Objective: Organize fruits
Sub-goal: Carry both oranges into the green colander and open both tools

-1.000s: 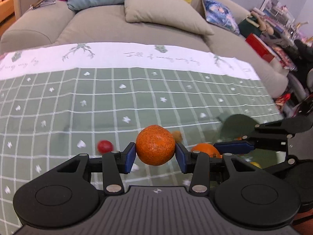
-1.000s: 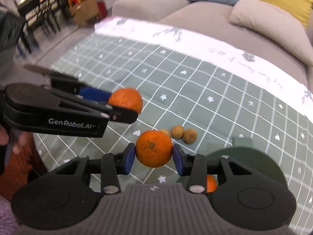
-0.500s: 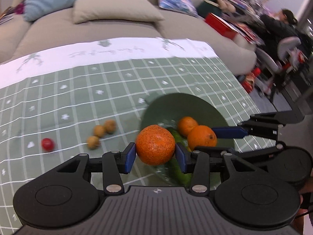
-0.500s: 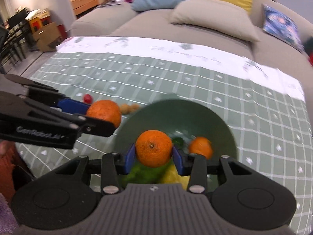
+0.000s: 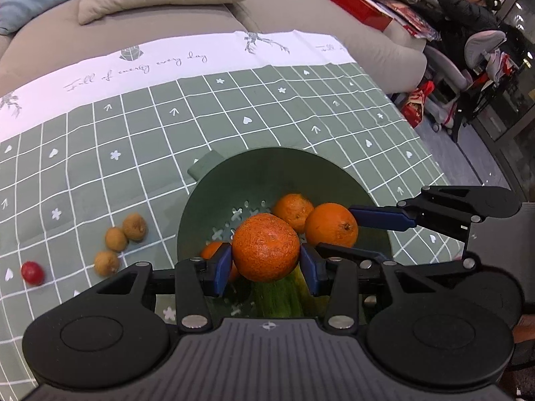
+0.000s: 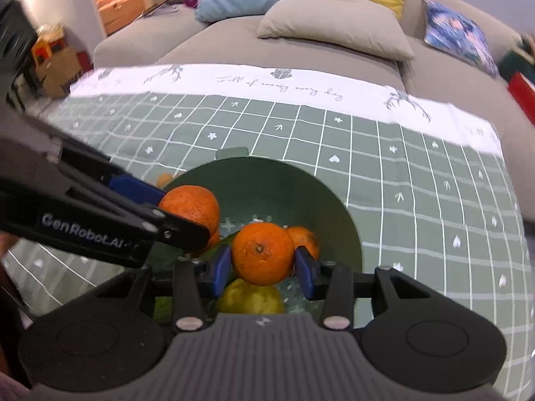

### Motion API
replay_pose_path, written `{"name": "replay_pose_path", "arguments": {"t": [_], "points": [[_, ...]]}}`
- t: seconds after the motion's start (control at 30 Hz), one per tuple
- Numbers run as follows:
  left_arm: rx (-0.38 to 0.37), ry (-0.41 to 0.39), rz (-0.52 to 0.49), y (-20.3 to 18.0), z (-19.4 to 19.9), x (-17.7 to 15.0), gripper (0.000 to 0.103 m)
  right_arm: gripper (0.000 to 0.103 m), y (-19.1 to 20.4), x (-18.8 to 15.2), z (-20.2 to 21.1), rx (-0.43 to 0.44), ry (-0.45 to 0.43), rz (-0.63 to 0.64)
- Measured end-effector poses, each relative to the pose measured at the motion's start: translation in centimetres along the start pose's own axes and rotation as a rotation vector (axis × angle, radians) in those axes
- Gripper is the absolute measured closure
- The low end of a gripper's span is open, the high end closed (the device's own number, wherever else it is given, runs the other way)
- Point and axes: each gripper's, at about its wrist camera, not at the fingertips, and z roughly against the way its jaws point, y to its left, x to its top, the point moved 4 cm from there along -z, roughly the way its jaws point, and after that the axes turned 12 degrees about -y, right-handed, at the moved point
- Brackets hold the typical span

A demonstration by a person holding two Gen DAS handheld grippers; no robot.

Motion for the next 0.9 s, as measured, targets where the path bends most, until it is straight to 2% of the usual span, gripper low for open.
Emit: {"name": "replay_pose_path", "arguments": {"t": [0.23,0.4,0.67,0.9], "points": [[0.037,0.055,-0.005,0.7,-2.0,0.5,0.054,0.065,-0.8,0.7,-2.1,0.074,-0.017,0.06],[0.04,0.116,0.036,1.6,-3.1,1.1,0.054,0.065,-1.0,1.1,-4.1,0.104,-0.003,0.112],[0.057,0.148,0.049,2.2,-4.4,0.9,0.054,0.065,-1.2,0.9,-6.0,0.124,0.029,0.142],[0.046,0.138,0.057,2.4,-4.6,1.0,0.053,0.064,-1.3,0.5,-6.5,0.12,0.041,0.139]]}}
